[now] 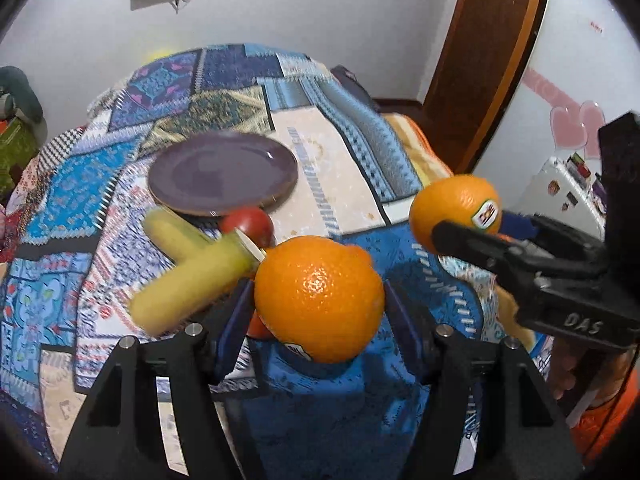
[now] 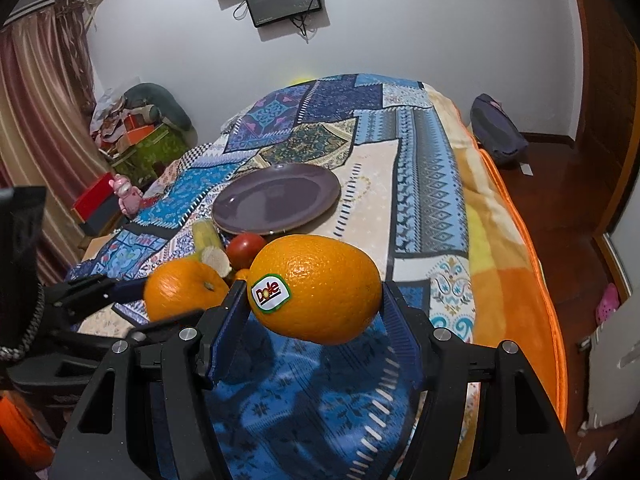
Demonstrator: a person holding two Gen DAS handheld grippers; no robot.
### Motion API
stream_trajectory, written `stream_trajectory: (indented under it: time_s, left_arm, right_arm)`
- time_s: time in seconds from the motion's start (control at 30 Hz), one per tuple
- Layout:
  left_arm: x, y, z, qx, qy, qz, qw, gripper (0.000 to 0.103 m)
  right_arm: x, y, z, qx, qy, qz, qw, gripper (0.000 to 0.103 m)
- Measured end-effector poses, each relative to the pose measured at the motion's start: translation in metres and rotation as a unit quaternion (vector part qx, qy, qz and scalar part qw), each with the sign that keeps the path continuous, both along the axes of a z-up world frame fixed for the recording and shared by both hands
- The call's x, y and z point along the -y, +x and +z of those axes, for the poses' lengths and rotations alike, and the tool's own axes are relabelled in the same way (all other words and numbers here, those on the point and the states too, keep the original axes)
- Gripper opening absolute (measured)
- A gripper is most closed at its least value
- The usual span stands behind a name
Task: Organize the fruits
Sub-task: 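Carry both held oranges up and over the dark plate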
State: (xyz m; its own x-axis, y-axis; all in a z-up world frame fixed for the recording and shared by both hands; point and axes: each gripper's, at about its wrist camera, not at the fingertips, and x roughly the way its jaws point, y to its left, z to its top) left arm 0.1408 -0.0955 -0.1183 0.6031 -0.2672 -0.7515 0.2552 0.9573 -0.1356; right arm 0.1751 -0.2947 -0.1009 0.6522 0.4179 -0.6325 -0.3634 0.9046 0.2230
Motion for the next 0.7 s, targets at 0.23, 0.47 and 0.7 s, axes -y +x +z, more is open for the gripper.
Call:
stream_trajectory:
  time_s: [0.23, 0.47, 0.7]
  left_arm:
    - [-0.024, 0.006, 0.022, 0.028, 0.002, 0.022, 0.9994, 0.065]
    - [-0.051, 0.022, 0.037, 0.051, 0.012, 0.047, 0.9975, 0.065]
    - [-0.07, 0.045, 0.051, 0.072, 0.027, 0.061, 0.9952, 0.065]
  right_arm:
    - [-0.012, 0.013, 0.009, 0.012, 0.002, 0.006, 1.0, 0.062]
    - [-0.029, 0.029, 0.02, 0.029, -0.003, 0.017, 0.999, 0.062]
    - [-0.048, 0.053, 0.026, 0.039, -0.004, 0.028, 0.999, 0.062]
